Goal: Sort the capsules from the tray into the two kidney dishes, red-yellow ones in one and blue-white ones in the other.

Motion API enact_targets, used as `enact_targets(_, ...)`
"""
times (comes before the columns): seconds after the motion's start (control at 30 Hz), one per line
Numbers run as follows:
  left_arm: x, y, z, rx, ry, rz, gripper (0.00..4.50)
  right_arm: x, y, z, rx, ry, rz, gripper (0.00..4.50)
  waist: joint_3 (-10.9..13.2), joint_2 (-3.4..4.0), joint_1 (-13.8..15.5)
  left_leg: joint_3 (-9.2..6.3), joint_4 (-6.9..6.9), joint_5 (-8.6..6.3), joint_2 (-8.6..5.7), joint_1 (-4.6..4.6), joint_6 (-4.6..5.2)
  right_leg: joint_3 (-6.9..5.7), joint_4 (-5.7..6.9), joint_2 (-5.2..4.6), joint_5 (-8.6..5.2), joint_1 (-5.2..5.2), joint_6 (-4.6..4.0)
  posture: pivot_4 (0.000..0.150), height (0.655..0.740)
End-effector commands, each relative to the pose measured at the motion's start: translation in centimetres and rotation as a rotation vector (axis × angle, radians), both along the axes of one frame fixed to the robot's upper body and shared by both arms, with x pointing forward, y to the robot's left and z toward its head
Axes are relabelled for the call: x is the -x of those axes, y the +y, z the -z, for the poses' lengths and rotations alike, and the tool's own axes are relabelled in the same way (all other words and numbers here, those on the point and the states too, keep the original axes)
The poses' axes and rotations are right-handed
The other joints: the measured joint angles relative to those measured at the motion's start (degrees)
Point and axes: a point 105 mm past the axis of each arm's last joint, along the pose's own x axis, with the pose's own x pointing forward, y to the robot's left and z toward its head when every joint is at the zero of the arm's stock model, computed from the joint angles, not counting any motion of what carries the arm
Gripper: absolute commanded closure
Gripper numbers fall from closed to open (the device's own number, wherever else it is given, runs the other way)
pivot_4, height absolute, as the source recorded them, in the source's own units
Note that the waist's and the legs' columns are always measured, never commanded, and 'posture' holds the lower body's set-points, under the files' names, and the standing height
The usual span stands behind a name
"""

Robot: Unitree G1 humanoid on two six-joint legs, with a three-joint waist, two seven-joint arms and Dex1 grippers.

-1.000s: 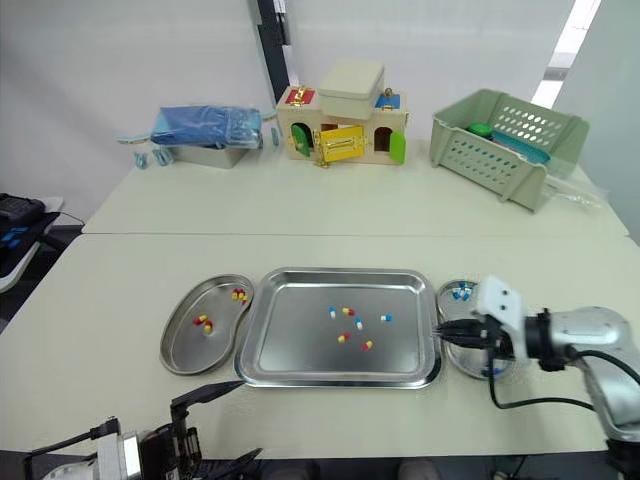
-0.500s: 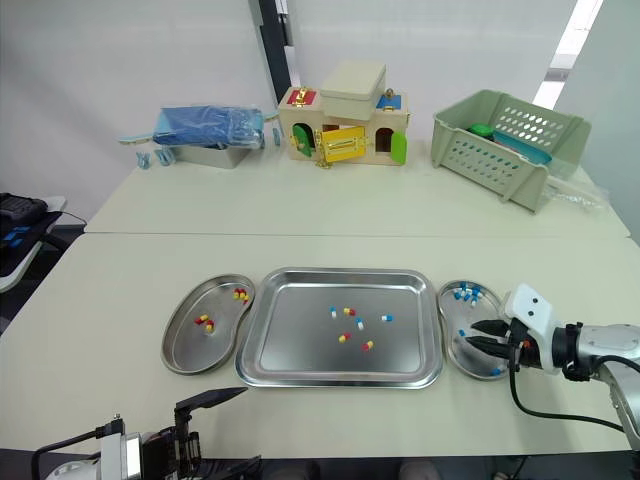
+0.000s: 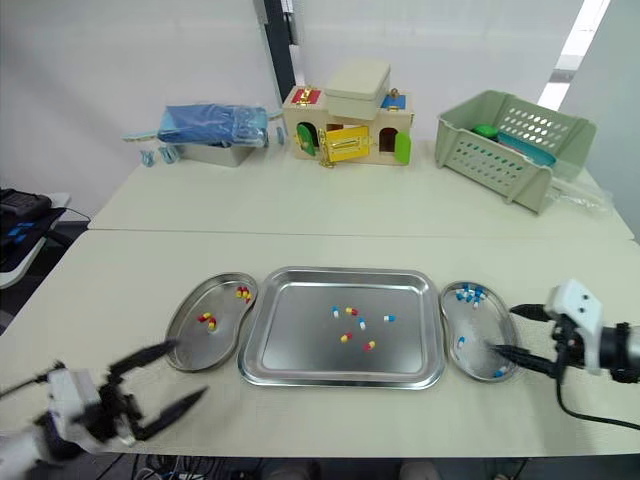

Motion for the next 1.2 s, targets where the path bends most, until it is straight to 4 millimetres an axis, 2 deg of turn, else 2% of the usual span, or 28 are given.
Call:
enact_targets(0.03,-0.4,3.2,-1.2,-0.049,0.059,-0.120,0.00,0.5,-1.5,-1.4,-0.026,-0.043,0.014,0.06,-0.01,0.10,-0.02,0.10,-0.01,0.00,-0.01,0.04,0.00,0.07,-0.02,-0.02,0.00,0.03,0.00,0.150,0.7400)
enact_targets(0.13,-1.0,8.6,-1.5,-0.150,0.174,-0.290,0.00,1.1,-3.9,-0.6,-0.008,0.007,0.081,0.06,0.02,0.08,-0.09,0.17,-0.05,0.00,-0.01,0.17,0.00,0.08,0.00,-0.03,-0.01,0.09,0.00,0.150,0.7400)
enact_targets(0.23,-1.4,12.7,-2.4,-0.217,0.253,-0.418,0.00,1.5,-5.8,0.2,0.005,0.036,0.143,0.06,0.05,0.08,-0.33,0.12,-0.11,0.00,0.03,0.15,0.00,0.10,0.04,0.05,-0.03,-0.01,-0.05,0.150,0.7400)
enact_targets(0.33,-2.0,14.9,-3.5,-0.260,0.264,-0.480,0.00,1.5,-7.0,0.7,0.009,0.034,0.181,0.06,0.06,0.08,-0.64,0.13,-0.13,0.00,0.03,0.17,0.00,0.09,0.05,0.05,-0.04,-0.04,-0.06,0.150,0.7400)
enact_targets(0.5,-2.8,15.7,-4.0,-0.283,0.286,-0.489,0.00,1.7,-7.3,0.8,0.016,0.035,0.184,0.06,0.12,0.20,-1.24,0.20,-0.27,0.01,0.05,0.16,-0.01,0.15,0.06,0.05,-0.04,-0.11,-0.06,0.150,0.7400)
enact_targets(0.7,-3.4,15.3,-3.1,-0.287,0.301,-0.455,0.00,1.9,-7.6,1.1,0.020,0.041,0.193,0.06,0.12,0.20,-1.46,0.21,-0.30,0.01,0.07,0.16,-0.02,0.15,0.08,0.05,-0.04,-0.14,-0.06,0.150,0.7400)
enact_targets(0.93,-4.0,14.2,-1.6,-0.280,0.314,-0.400,0.00,1.9,-8.0,0.9,0.031,0.021,0.191,0.06,0.12,0.20,-1.42,0.24,-0.30,0.01,0.07,0.16,-0.02,0.16,0.10,0.05,-0.04,-0.14,-0.06,0.150,0.7400)
enact_targets(1.03,-4.5,13.8,-1.5,-0.286,0.309,-0.380,0.00,2.0,-7.8,0.7,0.022,-0.009,0.184,0.06,0.12,0.20,-1.40,0.23,-0.29,0.01,0.08,0.15,-0.02,0.15,0.10,0.05,-0.04,-0.14,-0.06,0.150,0.7400)
enact_targets(1.2,-5.4,11.8,-1.8,-0.287,0.289,-0.296,0.00,2.9,-6.9,0.6,-0.017,-0.040,0.162,0.06,0.12,0.20,-1.37,0.24,-0.29,0.01,0.08,0.14,-0.02,0.16,0.10,0.05,-0.04,-0.13,-0.06,0.150,0.7400)
